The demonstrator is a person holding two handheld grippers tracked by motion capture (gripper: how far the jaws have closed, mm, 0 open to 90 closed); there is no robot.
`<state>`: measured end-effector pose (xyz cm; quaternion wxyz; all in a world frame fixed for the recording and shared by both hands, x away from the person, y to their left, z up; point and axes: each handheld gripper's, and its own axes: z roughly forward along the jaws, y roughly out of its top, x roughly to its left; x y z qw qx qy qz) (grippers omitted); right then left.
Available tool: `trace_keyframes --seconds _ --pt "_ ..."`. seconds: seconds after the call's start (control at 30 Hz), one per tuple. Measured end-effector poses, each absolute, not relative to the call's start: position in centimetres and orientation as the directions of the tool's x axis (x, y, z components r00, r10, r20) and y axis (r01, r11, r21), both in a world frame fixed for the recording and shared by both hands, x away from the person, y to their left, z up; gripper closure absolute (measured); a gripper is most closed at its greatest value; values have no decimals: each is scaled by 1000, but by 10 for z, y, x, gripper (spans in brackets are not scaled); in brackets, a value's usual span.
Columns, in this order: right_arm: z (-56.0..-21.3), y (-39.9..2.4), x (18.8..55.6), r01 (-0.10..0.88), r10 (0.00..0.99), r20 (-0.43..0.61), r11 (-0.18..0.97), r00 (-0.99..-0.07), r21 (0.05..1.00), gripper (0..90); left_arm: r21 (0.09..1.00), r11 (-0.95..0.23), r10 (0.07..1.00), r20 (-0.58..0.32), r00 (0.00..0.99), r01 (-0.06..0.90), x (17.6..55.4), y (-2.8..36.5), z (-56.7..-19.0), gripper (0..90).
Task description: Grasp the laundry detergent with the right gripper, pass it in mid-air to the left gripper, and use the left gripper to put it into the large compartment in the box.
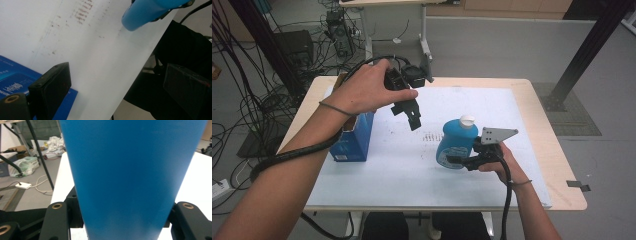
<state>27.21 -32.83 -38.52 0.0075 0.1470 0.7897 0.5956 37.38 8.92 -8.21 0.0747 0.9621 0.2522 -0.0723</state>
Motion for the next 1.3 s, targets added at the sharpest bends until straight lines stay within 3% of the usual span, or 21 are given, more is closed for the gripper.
trace_keyframes --seconds 0.5,1.0,1.3 --pt "-377 -298 279 190 126 159 284 -979 940 413 125 -903 389 -164 906 411 360 78 -68 92" --pt "-379 -279 286 187 70 174 319 -982 929 414 166 -954 230 -139 963 251 337 59 -47 95" --pt "-378 -271 290 182 50 175 331 -983 926 414 116 -976 168 -125 978 183 328 35 -40 93"
